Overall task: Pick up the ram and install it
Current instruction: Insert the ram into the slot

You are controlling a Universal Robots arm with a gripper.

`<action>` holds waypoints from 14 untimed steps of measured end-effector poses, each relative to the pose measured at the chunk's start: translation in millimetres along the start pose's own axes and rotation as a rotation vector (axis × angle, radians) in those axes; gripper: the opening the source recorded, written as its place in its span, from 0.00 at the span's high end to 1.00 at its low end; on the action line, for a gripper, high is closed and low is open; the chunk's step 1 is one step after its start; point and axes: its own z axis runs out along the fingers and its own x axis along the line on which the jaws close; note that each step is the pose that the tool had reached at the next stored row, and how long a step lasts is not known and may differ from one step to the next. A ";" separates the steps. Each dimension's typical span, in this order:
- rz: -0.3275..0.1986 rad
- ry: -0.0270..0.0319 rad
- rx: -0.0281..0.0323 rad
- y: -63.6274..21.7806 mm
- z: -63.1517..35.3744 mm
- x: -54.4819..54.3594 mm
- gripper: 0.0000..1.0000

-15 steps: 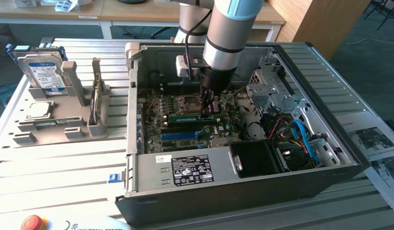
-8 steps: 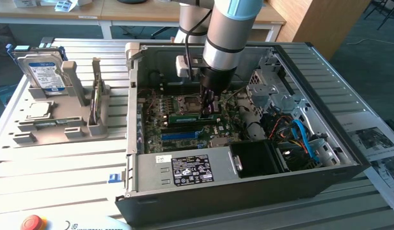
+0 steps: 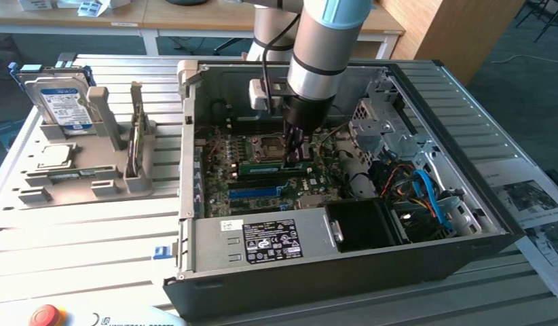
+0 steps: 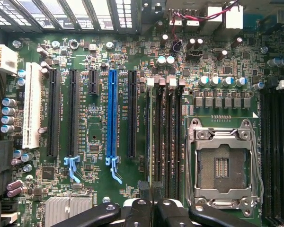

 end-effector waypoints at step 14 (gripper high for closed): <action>0.000 0.0000 0.0000 -0.1 1.6 0.0 0.88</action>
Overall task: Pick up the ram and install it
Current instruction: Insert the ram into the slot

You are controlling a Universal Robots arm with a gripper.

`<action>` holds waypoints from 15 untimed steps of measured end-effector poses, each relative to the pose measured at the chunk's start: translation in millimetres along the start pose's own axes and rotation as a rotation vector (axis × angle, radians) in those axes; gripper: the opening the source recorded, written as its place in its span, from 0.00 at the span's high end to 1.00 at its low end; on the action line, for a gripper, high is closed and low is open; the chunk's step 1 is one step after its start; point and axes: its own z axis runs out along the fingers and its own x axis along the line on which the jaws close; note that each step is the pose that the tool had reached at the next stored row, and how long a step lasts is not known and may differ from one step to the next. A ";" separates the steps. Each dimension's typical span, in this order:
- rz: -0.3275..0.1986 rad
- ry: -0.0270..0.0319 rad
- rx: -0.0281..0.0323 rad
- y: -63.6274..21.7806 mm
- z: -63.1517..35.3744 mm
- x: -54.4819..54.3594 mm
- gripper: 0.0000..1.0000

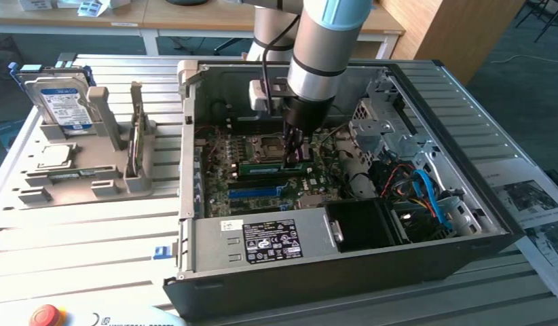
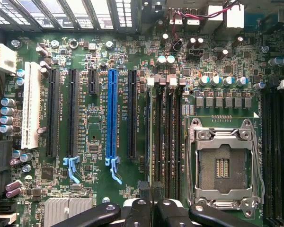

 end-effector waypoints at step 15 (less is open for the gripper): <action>0.000 -0.0002 -0.0008 0.1 -2.5 -0.1 0.88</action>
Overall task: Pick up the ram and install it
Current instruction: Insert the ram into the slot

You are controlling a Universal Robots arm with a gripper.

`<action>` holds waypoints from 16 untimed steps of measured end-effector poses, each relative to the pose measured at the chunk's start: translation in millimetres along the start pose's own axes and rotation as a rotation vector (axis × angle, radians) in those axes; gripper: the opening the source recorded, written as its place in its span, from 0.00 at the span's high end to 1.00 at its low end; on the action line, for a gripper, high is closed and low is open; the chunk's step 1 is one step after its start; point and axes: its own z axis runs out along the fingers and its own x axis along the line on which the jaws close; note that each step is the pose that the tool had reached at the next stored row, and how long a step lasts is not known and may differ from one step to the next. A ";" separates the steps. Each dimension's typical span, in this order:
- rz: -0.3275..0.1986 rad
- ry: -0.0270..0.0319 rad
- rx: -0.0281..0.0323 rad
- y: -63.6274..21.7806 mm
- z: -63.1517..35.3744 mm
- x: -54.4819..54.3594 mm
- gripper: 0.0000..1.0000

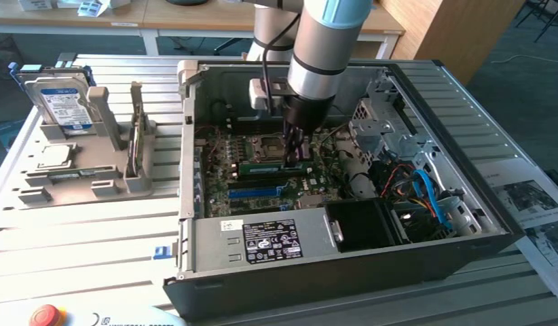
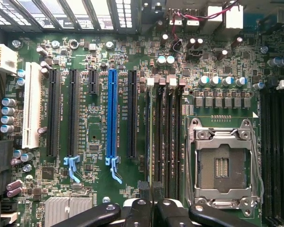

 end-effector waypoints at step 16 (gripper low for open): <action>0.000 0.0011 -0.0014 0.7 -14.2 -0.2 0.88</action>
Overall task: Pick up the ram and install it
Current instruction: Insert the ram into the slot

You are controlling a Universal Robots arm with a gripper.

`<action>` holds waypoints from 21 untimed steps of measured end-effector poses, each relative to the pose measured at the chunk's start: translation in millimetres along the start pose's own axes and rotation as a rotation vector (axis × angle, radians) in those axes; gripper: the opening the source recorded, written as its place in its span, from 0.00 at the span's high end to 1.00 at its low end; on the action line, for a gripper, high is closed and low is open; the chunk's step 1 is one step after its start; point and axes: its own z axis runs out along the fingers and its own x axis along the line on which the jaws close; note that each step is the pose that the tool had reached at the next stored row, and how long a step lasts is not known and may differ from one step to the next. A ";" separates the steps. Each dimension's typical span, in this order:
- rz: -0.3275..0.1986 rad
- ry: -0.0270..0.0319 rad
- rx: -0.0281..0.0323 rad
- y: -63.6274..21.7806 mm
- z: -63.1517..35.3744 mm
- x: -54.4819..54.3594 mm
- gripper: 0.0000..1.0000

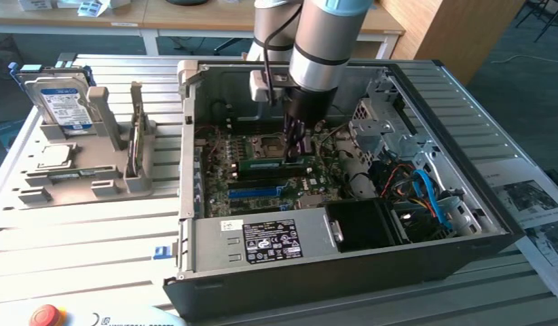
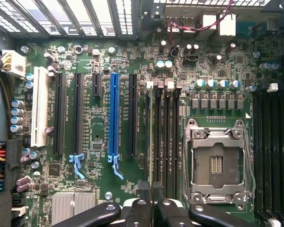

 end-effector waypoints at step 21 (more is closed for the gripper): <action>0.000 0.0001 0.0039 1.4 -6.9 -0.1 0.88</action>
